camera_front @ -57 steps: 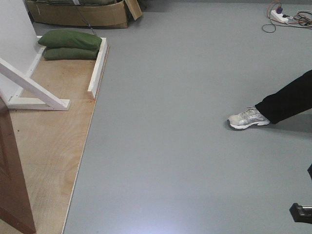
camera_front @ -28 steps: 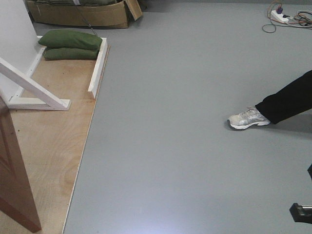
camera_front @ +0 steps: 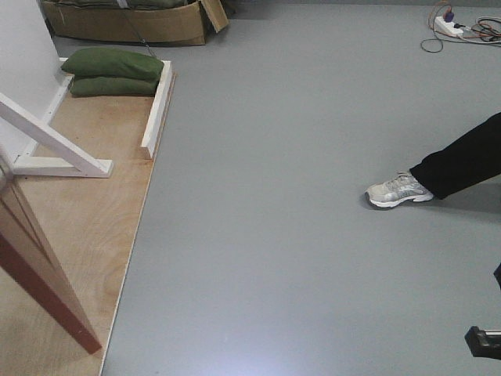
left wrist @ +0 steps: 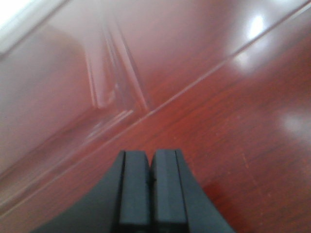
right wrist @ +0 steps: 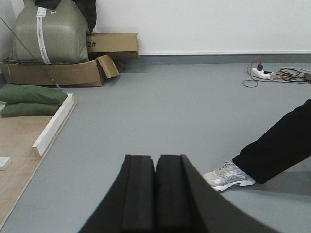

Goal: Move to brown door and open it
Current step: 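Pull the door toward the robot with the left gripper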

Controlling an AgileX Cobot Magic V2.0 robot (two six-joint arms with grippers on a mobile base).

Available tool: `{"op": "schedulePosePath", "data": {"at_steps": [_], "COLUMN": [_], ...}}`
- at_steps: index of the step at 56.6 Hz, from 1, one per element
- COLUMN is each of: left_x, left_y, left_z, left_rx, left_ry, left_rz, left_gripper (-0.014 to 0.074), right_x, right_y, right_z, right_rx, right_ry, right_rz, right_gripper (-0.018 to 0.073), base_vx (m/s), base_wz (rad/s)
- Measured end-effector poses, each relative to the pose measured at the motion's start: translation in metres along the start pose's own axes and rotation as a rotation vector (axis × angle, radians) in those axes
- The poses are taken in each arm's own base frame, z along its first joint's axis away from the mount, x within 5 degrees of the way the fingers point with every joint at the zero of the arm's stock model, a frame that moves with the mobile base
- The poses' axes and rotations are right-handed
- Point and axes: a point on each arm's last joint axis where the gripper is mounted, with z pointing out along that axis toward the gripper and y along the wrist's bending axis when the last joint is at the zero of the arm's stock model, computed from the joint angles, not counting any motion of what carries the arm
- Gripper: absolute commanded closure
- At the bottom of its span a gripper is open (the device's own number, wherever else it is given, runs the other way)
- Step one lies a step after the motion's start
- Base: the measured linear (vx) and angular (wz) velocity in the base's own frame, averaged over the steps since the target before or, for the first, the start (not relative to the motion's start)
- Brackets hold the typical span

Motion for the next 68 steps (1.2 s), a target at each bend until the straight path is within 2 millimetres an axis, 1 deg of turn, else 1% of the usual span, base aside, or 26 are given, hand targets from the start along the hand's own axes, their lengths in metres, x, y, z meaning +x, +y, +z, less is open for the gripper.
{"op": "schedulePosePath", "data": {"at_steps": [17,23,27,40,46,52,68], "left_x": [0.027,0.041,0.054,0.079,0.092,0.096,0.096], "left_y": [-0.018,-0.027,-0.035,-0.053,-0.060,-0.062,-0.062], "left_z": [0.012,0.017,0.021,0.028,0.028,0.027,0.027], "left_rx": [0.050,0.075,0.099,0.131,0.165,0.181,0.180], "left_ry": [0.075,0.113,0.148,0.182,0.249,0.284,0.282], "left_rz": [-0.001,-0.003,-0.003,-0.001,-0.001,0.000,0.000], "left_gripper": [0.0600,0.0600,0.0600,0.0600,0.0600,0.0600,0.0600], "right_x": [0.000,0.000,0.000,0.000,0.000,0.000,0.000], "right_y": [0.000,0.000,0.000,0.000,0.000,0.000,0.000], "right_z": [0.000,0.000,0.000,0.000,0.000,0.000,0.000], "right_rx": [0.000,0.000,0.000,0.000,0.000,0.000,0.000], "right_ry": [0.000,0.000,0.000,0.000,0.000,0.000,0.000], "right_rz": [0.000,0.000,0.000,0.000,0.000,0.000,0.000], "right_gripper": [0.0559,0.0559,0.0559,0.0559,0.0559,0.0559,0.0559], "base_vx": [0.00,0.00,0.00,0.00,0.00,0.00,0.00], "base_wz": [0.00,0.00,0.00,0.00,0.00,0.00,0.00]}}
